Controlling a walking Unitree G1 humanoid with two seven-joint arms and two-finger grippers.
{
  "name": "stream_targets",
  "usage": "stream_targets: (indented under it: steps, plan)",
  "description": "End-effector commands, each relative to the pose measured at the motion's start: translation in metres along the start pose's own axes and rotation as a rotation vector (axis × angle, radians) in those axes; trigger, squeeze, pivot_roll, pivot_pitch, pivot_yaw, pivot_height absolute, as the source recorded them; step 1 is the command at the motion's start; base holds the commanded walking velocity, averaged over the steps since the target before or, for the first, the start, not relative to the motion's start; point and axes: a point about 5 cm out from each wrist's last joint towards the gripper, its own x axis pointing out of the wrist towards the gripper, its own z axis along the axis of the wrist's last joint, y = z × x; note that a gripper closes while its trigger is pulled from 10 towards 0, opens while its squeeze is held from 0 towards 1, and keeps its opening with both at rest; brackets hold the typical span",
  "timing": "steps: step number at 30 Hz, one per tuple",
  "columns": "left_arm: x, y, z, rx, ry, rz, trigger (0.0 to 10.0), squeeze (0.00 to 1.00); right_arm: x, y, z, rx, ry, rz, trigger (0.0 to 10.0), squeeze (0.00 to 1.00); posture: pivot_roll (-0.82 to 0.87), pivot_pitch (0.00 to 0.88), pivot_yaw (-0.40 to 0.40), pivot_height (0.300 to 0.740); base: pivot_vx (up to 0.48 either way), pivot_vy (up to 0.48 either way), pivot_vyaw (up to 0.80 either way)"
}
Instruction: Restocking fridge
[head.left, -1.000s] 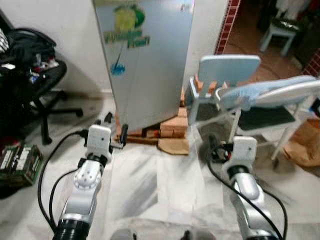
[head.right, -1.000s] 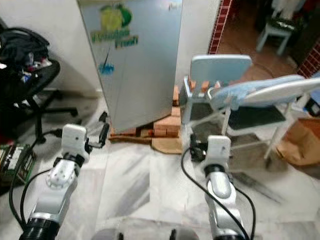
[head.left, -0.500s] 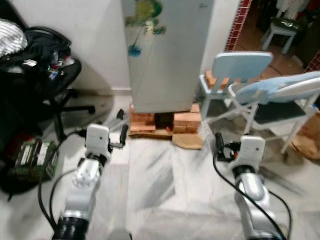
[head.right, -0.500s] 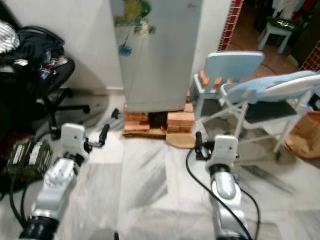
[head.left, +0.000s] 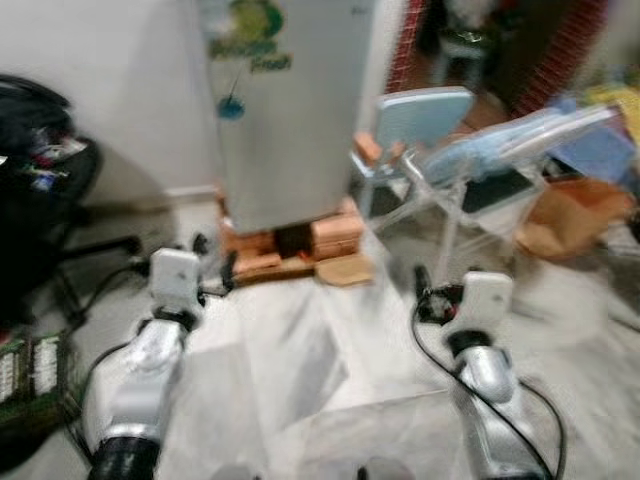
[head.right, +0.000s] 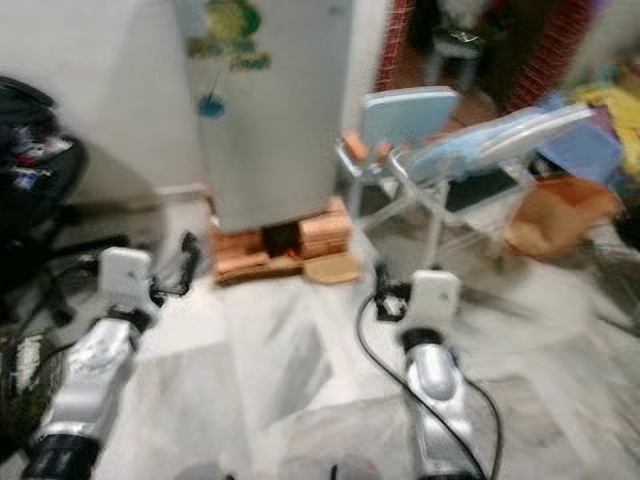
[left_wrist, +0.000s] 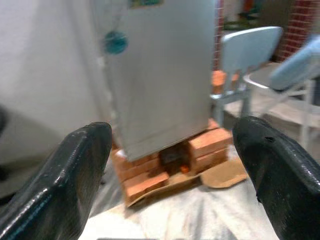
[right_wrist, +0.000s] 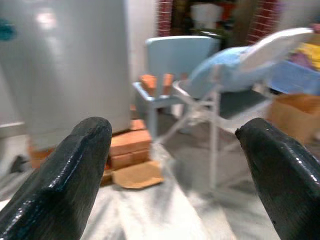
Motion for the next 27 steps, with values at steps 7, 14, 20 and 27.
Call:
stream_targets:
  steps: [7,14,20,27]
  plan:
    - [0.009,-0.008,0.006,-0.003,-0.012,-0.024,10.0,0.0,0.01,-0.006,0.015,-0.022,-0.055,-0.021,10.0,0.0,-0.01,0.0,0.004,0.74,0.0,0.461,-0.8]
    - [0.011,-0.011,0.007,0.004,-0.015,-0.049,10.0,0.0,0.009,0.0,0.016,-0.022,-0.064,-0.011,10.0,0.0,-0.01,0.001,0.01,0.74,0.108,0.426,-0.8]
    - [0.005,-0.012,-0.001,-0.028,0.019,-0.029,10.0,0.0,0.005,-0.001,0.014,-0.015,-0.061,-0.019,10.0,0.0,-0.01,0.0,0.004,0.74,0.254,0.407,-0.67]
    - [0.001,-0.014,-0.004,-0.006,0.015,-0.039,10.0,0.0,0.003,-0.004,0.011,-0.015,-0.044,-0.031,10.0,0.0,-0.01,0.016,-0.01,0.74,0.254,0.408,0.0]
